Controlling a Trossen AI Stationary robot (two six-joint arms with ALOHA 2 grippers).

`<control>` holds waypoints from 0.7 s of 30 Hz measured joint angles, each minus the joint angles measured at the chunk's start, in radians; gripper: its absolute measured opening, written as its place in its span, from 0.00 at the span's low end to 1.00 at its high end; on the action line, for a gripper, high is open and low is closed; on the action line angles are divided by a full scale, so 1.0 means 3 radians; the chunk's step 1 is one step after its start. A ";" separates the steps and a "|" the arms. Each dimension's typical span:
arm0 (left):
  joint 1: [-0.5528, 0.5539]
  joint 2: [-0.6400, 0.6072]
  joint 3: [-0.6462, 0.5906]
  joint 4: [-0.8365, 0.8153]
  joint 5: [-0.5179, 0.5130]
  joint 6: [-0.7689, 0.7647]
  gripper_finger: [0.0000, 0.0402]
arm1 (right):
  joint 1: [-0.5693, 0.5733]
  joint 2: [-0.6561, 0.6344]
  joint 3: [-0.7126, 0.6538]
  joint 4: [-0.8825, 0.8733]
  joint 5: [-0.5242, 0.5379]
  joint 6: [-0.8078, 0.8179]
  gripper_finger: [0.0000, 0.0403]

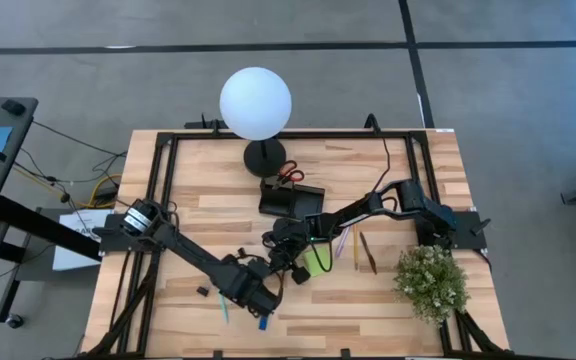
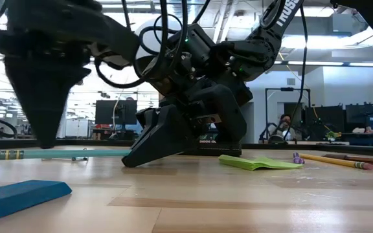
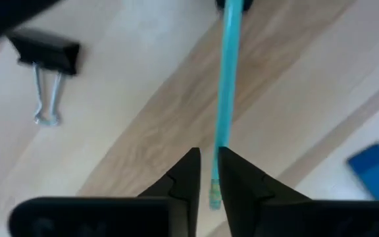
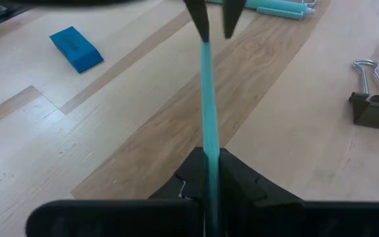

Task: Pick and place office supplies into organizer
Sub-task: Put the light blue pencil into the desk organizer

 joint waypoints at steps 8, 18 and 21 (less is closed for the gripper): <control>0.0064 0.0000 0.0149 -0.0563 -0.0041 -0.0129 0.25 | 0.0000 -0.0001 0.0001 -0.0002 0.0007 0.0068 0.03; -0.0162 -0.0165 0.0644 -0.1799 -0.1197 -0.0692 0.25 | 0.0143 -0.0308 -0.0024 -0.0262 0.0606 0.0163 0.04; -0.0218 -0.0230 0.0662 -0.1836 -0.1522 -0.0825 0.25 | 0.0255 -0.0482 -0.0021 -0.0396 0.1145 0.0080 0.04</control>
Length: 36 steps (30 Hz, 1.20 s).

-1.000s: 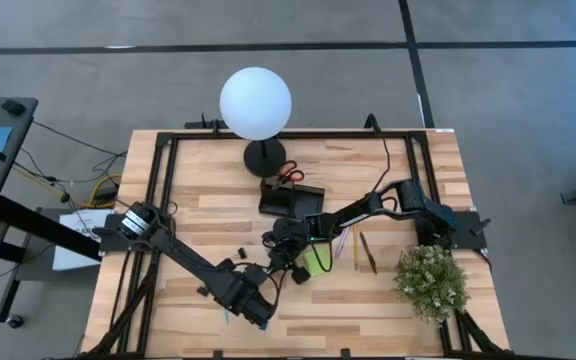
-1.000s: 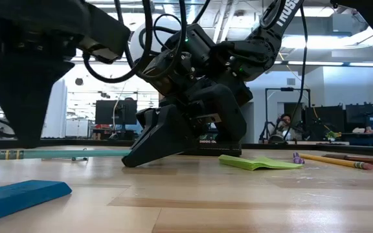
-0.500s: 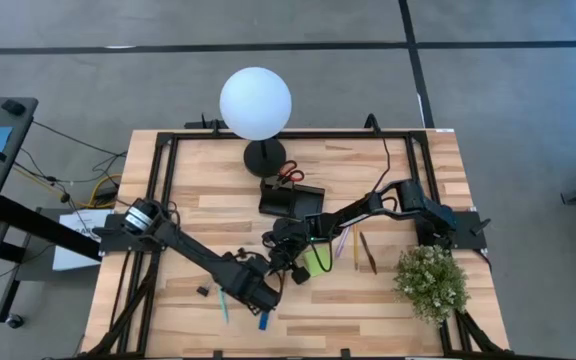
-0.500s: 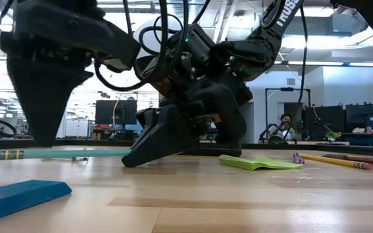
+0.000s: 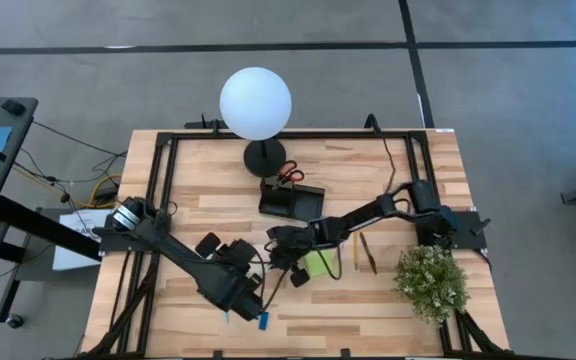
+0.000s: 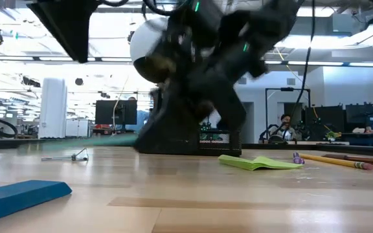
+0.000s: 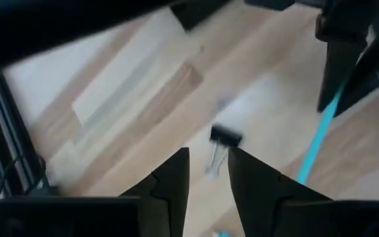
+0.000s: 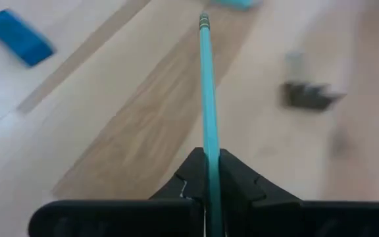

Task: Pick and place office supplies into organizer
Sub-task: Put the light blue pencil into the desk organizer

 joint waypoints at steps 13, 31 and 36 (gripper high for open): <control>-0.0005 -0.0165 -0.0052 0.0002 -0.0852 0.0331 0.25 | 0.0328 -0.0711 0.0014 -0.1065 0.1710 -0.0093 0.05; 0.0045 -0.0410 -0.0052 -0.0005 -0.1399 0.0560 0.25 | -0.0408 -0.1891 0.0021 -0.2296 0.2995 -0.0792 0.03; 0.0049 -0.0415 -0.0052 -0.0002 -0.1412 0.0592 0.25 | -0.0800 -0.1920 0.0024 -0.2350 0.2483 -0.1156 0.03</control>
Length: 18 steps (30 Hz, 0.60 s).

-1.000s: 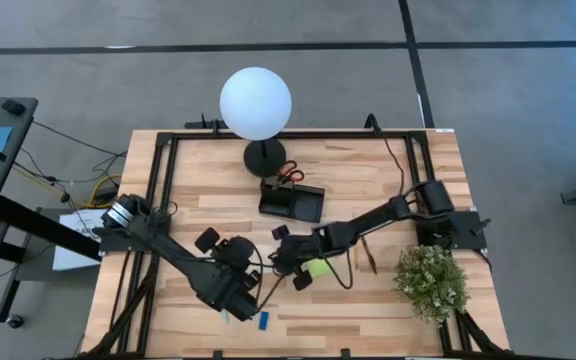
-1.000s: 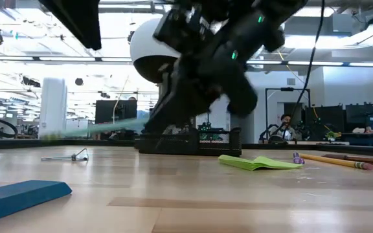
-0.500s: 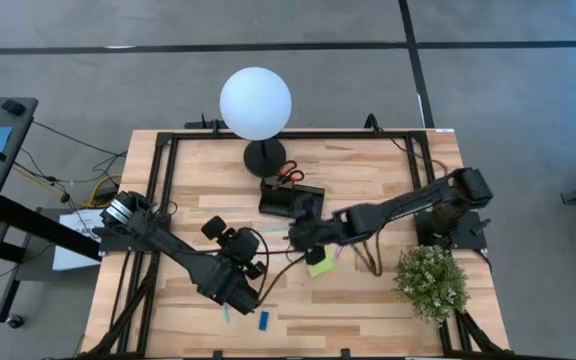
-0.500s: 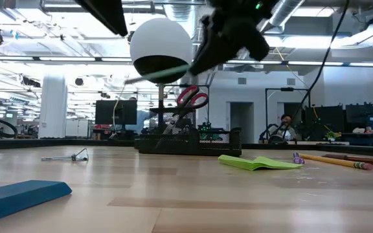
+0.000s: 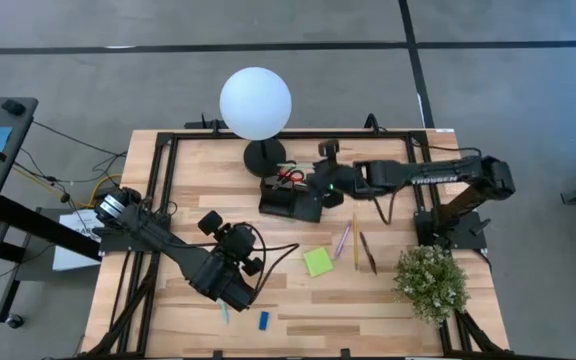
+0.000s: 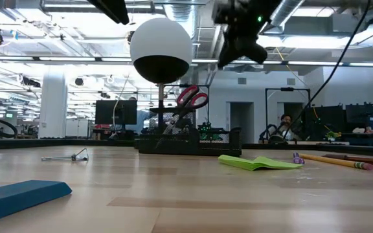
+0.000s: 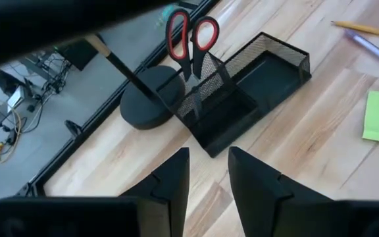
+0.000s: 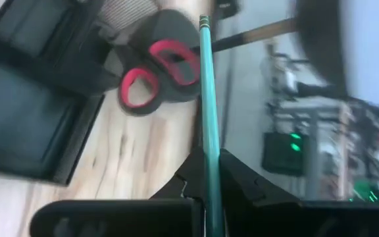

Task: Pick and place office supplies into organizer
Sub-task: Put the light blue pencil into the desk organizer

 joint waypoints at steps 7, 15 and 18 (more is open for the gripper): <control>0.0003 -0.0049 0.0000 -0.0003 -0.0102 0.0097 0.25 | -0.0222 0.0186 -0.0008 0.0003 -0.0408 -0.0666 0.03; 0.0005 -0.0282 0.0000 -0.0002 -0.0153 0.0224 0.25 | -0.0274 0.0313 -0.0008 0.0178 -0.0840 -0.1030 0.03; 0.0005 -0.0388 -0.0001 -0.0004 -0.0164 0.0252 0.25 | -0.0293 0.0394 0.0000 0.0264 -0.0850 -0.1167 0.03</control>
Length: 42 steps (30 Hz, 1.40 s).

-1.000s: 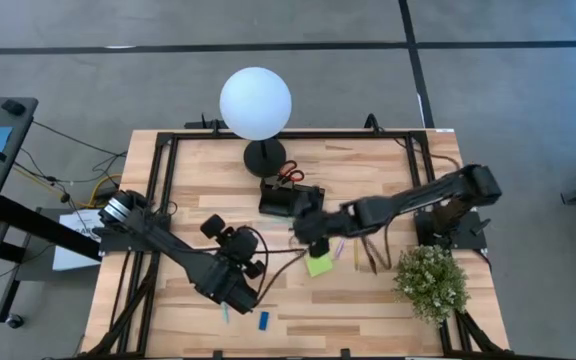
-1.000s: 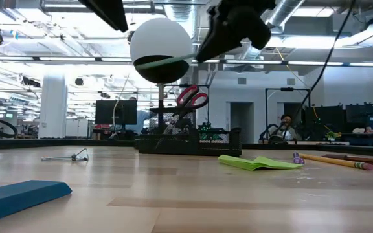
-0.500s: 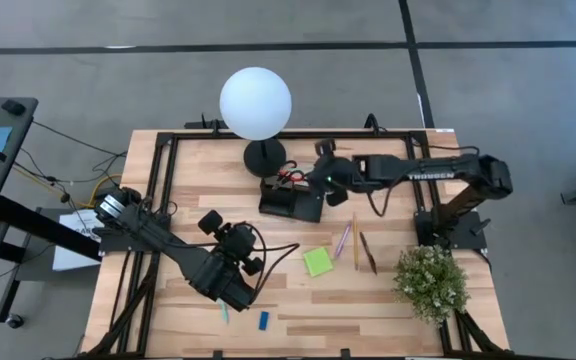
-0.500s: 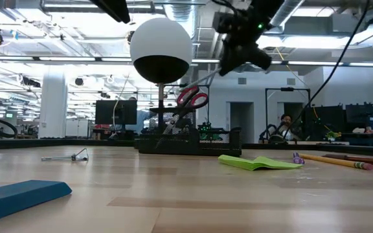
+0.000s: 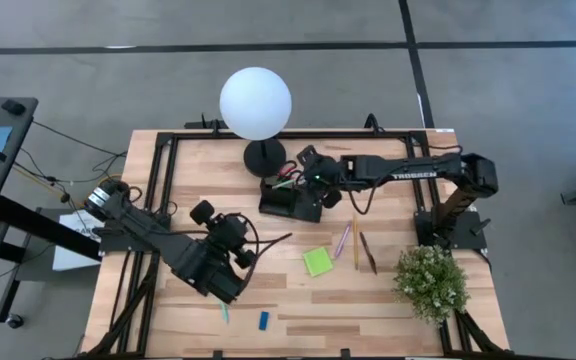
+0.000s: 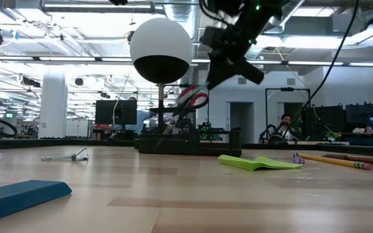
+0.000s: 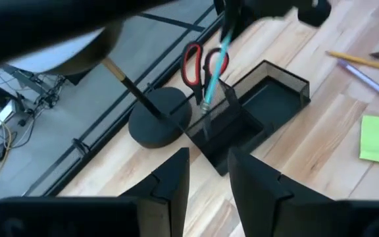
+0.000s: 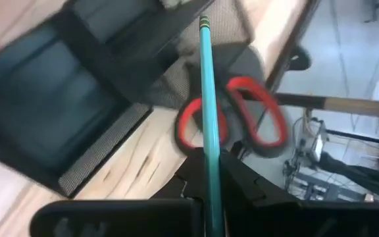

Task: Pick and place office supplies into organizer
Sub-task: Put the light blue pencil into the desk organizer

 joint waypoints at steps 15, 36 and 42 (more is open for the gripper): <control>0.0122 -0.0146 0.0000 0.0007 0.0021 0.0215 0.25 | -0.0206 0.0289 0.0007 0.0360 -0.0114 -0.0448 0.03; 0.0410 -0.0145 0.0000 0.0003 0.0021 0.0597 0.25 | 0.0081 0.0417 0.0005 0.0563 0.0368 -0.1722 0.04; 0.0411 -0.0144 0.0000 0.0003 0.0020 0.0669 0.25 | 0.0077 0.0492 -0.0004 0.0804 0.0560 -0.1739 0.09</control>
